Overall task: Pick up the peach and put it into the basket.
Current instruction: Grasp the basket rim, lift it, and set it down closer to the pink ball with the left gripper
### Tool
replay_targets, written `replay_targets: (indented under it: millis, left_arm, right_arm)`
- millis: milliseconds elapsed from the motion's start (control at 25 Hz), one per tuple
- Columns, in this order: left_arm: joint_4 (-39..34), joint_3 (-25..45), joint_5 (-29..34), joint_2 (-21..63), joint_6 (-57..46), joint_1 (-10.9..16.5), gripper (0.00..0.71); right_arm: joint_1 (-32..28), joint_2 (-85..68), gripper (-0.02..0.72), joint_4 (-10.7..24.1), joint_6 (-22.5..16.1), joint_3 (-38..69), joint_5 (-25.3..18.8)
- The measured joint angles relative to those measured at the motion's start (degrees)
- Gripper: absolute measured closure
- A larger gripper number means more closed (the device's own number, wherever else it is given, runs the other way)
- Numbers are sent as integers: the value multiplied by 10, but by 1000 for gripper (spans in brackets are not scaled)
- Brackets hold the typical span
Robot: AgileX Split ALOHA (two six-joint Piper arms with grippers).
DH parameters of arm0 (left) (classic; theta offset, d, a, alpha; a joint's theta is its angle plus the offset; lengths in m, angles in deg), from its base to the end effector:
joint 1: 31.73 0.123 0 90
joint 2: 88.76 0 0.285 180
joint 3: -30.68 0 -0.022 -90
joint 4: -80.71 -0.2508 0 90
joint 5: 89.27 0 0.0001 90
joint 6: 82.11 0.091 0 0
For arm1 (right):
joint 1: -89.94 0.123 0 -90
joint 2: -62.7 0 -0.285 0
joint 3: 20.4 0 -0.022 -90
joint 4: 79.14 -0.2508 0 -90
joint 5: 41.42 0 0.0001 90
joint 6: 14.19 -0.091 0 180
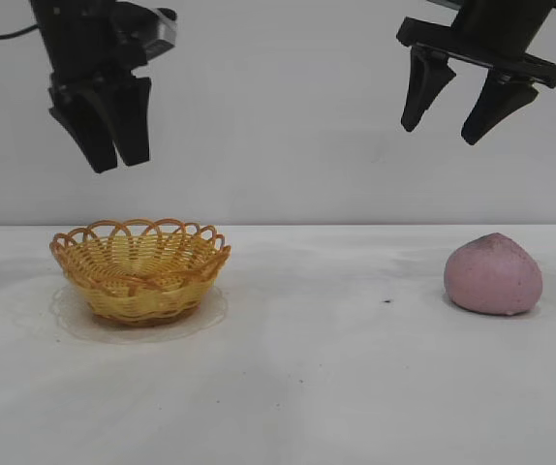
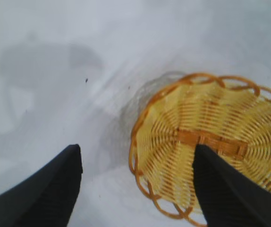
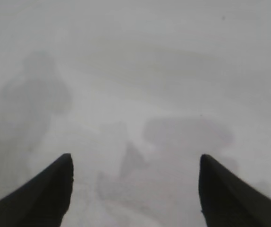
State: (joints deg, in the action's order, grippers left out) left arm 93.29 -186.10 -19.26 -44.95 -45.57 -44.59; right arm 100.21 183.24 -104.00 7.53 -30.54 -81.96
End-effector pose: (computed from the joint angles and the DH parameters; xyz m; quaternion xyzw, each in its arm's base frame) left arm 0.4576 -0.1236 0.2136 0.3883 0.9108 -0.0849 0.1114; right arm 0.4222 0.1018 0.2272 -0.1420 0.9427 0.1511 0.2614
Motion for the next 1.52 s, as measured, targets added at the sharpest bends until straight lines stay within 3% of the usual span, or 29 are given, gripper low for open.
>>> replay_targets:
  millis: [360,880,1000,1080,1120,1400,1440,1520]
  left_arm:
    - [-53,-4,1,-29,0,-36,268]
    - [-66,-8,1,-82,7,-37,268]
    - [-66,-10,0,-89,7,-37,424]
    - [-64,-10,1,-90,5,-37,593]
    - [-62,-10,4,-90,1,-37,632]
    - [-44,-11,14,-72,-172,-37,636]
    - [-35,-11,13,-64,-196,-37,710]
    - [-4,-2,5,-46,-242,-37,710]
  right_arm:
    - [0,0,179,11,0,0,-1]
    - [-1,0,179,14,0,0,-4]
    - [-1,0,179,14,0,0,-4]
    - [-1,0,179,14,0,0,-5]
    - [-1,0,179,14,0,0,-5]
    - [-8,0,179,21,0,0,-6]
    - [-10,0,179,21,0,0,-6]
    - [-13,0,179,23,0,0,-6]
